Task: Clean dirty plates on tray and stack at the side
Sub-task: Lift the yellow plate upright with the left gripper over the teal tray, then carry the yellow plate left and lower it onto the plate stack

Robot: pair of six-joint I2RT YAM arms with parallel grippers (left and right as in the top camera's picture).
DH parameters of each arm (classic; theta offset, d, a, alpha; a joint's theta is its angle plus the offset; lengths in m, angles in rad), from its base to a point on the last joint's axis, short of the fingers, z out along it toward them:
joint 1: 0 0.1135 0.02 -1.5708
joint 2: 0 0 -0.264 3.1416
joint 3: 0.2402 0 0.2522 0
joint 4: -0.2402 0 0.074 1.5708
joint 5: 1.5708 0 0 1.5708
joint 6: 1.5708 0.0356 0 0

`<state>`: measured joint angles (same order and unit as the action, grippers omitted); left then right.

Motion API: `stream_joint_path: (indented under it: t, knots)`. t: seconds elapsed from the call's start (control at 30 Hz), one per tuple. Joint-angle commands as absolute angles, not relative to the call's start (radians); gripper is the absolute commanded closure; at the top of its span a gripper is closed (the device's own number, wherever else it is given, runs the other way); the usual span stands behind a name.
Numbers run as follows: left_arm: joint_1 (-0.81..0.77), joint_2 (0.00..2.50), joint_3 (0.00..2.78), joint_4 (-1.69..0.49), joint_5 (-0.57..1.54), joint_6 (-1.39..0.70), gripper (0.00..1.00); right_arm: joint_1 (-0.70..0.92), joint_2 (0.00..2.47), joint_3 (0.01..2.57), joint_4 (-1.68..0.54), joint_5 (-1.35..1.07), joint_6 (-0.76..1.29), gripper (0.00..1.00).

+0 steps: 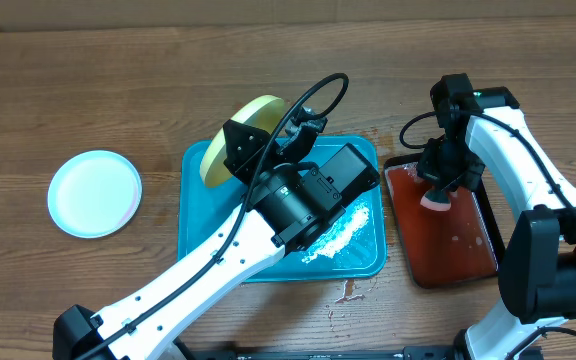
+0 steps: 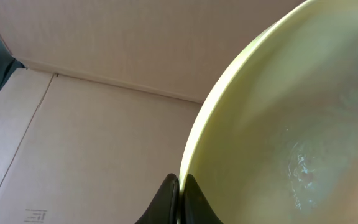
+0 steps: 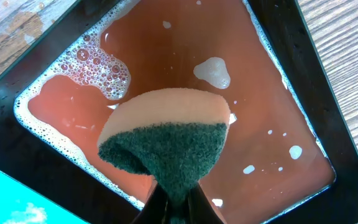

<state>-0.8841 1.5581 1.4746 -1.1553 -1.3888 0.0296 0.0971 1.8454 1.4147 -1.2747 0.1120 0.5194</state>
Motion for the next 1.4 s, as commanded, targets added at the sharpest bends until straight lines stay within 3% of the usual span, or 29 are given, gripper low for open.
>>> stream_joint_path:
  t: [0.0,0.2,0.37,0.57,0.63,0.77,0.93,1.17,1.37]
  knots:
    - [-0.892,1.565,1.503,-1.151,-1.42,0.03,0.96,0.093,1.842,1.413,-1.272,0.124,0.522,0.96]
    - [-0.892,1.565,1.503,-1.151,-1.406,0.02,0.96,0.093,1.842,1.413,-1.272,0.123,0.523,0.96]
    - [-0.878,1.563,1.502,-1.126,-1.027,-0.03,0.96,0.093,1.842,1.413,-1.269,0.123,0.515,0.96]
    - [-0.87,1.592,1.502,-1.171,-1.374,-0.149,0.96,0.093,1.842,1.413,-1.269,0.123,0.503,0.96]
    - [-0.863,1.592,1.502,-1.17,-1.289,-0.11,0.96,0.093,1.842,1.413,-1.268,0.123,0.496,0.96]
    - [-0.852,1.594,1.502,-1.151,-0.929,-0.115,0.96,0.093,1.842,1.413,-1.264,0.123,0.496,0.96]
    - [-0.848,1.61,1.502,-1.255,-1.105,-0.374,0.95,0.093,1.842,1.413,-1.265,0.123,0.496,0.96]
    - [-0.717,1.613,1.502,-1.259,-0.473,-0.558,0.95,0.093,1.842,1.413,-1.269,0.122,0.496,0.96]
    - [-0.548,1.599,1.501,-1.243,-0.34,-0.585,0.95,0.093,1.842,1.413,-1.276,0.122,0.496,0.96]
